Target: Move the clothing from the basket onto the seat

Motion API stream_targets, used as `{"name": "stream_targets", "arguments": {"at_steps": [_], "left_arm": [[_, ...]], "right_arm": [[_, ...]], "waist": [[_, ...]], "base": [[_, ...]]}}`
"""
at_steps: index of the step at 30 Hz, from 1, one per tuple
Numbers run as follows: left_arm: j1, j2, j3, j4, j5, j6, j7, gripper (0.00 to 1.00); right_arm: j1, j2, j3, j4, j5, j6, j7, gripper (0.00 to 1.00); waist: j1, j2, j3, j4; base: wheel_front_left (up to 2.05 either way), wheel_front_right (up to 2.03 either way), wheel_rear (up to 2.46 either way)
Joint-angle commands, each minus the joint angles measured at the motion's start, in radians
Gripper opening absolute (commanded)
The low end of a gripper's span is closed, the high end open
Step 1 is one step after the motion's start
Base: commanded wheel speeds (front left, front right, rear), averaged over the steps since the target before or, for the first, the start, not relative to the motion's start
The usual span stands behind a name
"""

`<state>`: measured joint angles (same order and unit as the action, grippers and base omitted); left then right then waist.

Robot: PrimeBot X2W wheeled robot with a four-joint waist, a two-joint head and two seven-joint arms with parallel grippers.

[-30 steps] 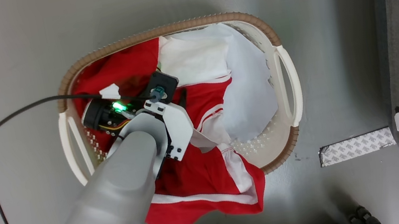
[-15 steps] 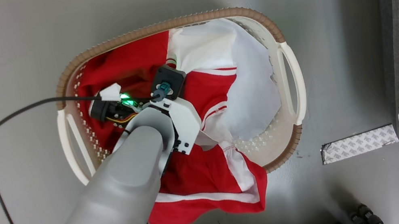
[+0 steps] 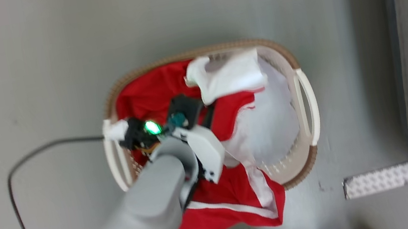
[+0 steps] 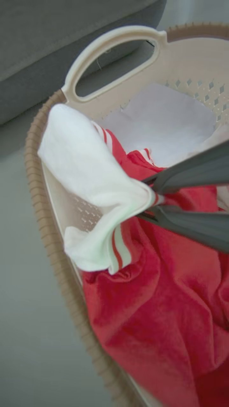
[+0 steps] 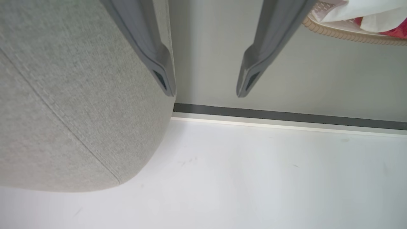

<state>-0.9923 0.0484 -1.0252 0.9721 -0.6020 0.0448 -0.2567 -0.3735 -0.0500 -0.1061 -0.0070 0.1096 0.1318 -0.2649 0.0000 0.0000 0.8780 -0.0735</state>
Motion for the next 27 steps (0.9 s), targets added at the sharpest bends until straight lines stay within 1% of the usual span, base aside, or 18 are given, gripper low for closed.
{"name": "stream_targets", "arguments": {"at_steps": [1, 3, 6, 10, 16, 22, 27], "left_arm": [[0.021, 0.004, -0.001, -0.009, -0.012, 0.005, -0.005, 0.00], [0.058, 0.004, 0.011, -0.035, -0.024, 0.007, -0.009, 0.00], [0.115, 0.006, 0.054, -0.103, -0.020, 0.024, -0.008, 0.00], [0.219, 0.039, 0.120, -0.199, 0.007, 0.042, -0.008, 0.00], [0.369, 0.080, 0.201, -0.331, 0.017, 0.060, -0.008, 0.00], [0.476, 0.107, 0.253, -0.438, 0.009, 0.074, -0.008, 0.00], [0.544, 0.142, 0.273, -0.501, -0.007, 0.088, -0.008, 0.00]], "right_arm": [[0.021, -0.001, -0.004, 0.007, 0.003, -0.002, 0.001, 1.00], [0.041, -0.002, -0.004, 0.022, 0.005, -0.002, 0.001, 1.00], [0.078, -0.002, -0.004, 0.043, 0.005, -0.002, 0.001, 1.00], [0.125, -0.002, 0.005, 0.074, 0.019, -0.002, 0.001, 1.00], [0.199, -0.001, 0.008, 0.108, 0.032, -0.002, 0.001, 1.00], [0.266, -0.001, 0.012, 0.131, 0.025, -0.002, 0.001, 1.00], [0.309, -0.002, 0.046, 0.154, 0.036, -0.002, 0.001, 1.00]], "waist": [[0.0000, 0.0000, -0.092, 0.038], [0.0000, 0.0000, -0.148, 0.050], [0.0000, 0.0000, -0.235, 0.063], [0.0000, 0.0000, -0.350, 0.067], [0.0000, 0.0000, -0.499, 0.069], [0.0000, 0.0000, -0.613, 0.079], [0.0000, 0.0000, -0.702, 0.078]], "base": [[0.00, 0.00, 0.00], [0.00, 0.00, 0.00], [0.00, 0.00, 0.00], [0.00, 0.00, 0.00], [0.00, 0.00, 0.00], [0.00, 0.00, 0.00], [0.00, 0.00, 0.00]]}}
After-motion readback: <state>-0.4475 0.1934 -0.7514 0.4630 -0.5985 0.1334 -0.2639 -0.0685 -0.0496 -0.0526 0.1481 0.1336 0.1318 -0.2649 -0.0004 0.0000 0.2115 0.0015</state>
